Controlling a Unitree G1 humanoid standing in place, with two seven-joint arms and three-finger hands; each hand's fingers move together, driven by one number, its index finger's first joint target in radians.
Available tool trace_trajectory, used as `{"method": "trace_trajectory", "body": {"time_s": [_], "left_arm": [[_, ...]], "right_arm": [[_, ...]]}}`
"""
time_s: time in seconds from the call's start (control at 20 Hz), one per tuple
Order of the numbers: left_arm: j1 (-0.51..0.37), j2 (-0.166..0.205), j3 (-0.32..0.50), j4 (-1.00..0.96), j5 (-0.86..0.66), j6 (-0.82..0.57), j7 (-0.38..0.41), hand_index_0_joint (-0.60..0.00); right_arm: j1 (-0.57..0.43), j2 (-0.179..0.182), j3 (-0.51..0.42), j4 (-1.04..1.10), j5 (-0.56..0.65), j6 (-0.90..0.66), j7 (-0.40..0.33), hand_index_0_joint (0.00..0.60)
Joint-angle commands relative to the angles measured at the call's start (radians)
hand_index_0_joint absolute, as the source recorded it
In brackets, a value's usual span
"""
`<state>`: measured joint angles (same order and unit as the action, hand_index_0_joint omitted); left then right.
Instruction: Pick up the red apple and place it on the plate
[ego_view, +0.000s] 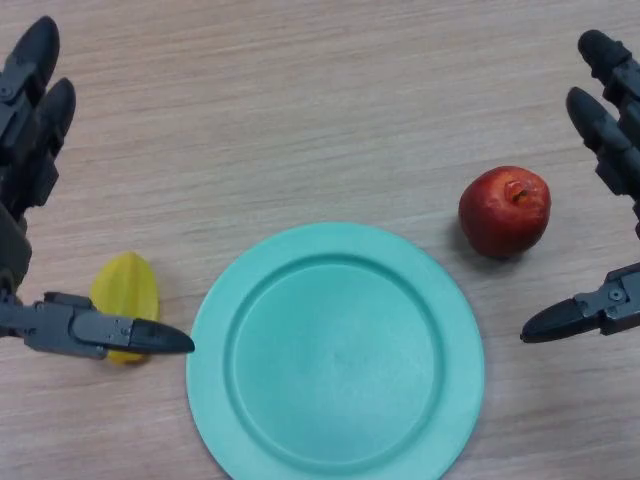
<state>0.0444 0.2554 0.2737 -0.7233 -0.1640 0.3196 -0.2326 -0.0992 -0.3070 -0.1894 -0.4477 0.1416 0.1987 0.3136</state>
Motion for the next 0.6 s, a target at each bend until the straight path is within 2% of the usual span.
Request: {"method": "trace_trajectory", "body": {"time_s": [0.05, 0.15, 0.3, 0.45, 0.6], "left_arm": [[-0.017, 0.018, 0.024, -0.050, -0.019, -0.119, 0.001, 0.000], [-0.025, 0.013, 0.001, -0.015, 0.035, -0.150, 0.042, 0.000], [-0.010, 0.004, -0.020, -0.017, 0.065, -0.154, 0.055, 0.000], [0.014, -0.008, -0.034, -0.027, 0.079, -0.142, 0.056, 0.000], [0.026, -0.015, -0.031, -0.035, 0.072, -0.151, 0.044, 0.000]], "right_arm": [[-0.044, -0.043, -0.047, -0.032, 0.026, -0.165, -0.024, 0.000], [-0.056, -0.049, -0.048, 0.002, 0.021, -0.180, -0.033, 0.000], [-0.108, -0.059, -0.024, 0.103, -0.023, -0.232, -0.066, 0.000], [-0.213, -0.069, 0.037, 0.317, -0.116, -0.336, -0.078, 0.000], [-0.303, -0.054, 0.084, 0.532, -0.201, -0.425, -0.102, 0.000]]}}
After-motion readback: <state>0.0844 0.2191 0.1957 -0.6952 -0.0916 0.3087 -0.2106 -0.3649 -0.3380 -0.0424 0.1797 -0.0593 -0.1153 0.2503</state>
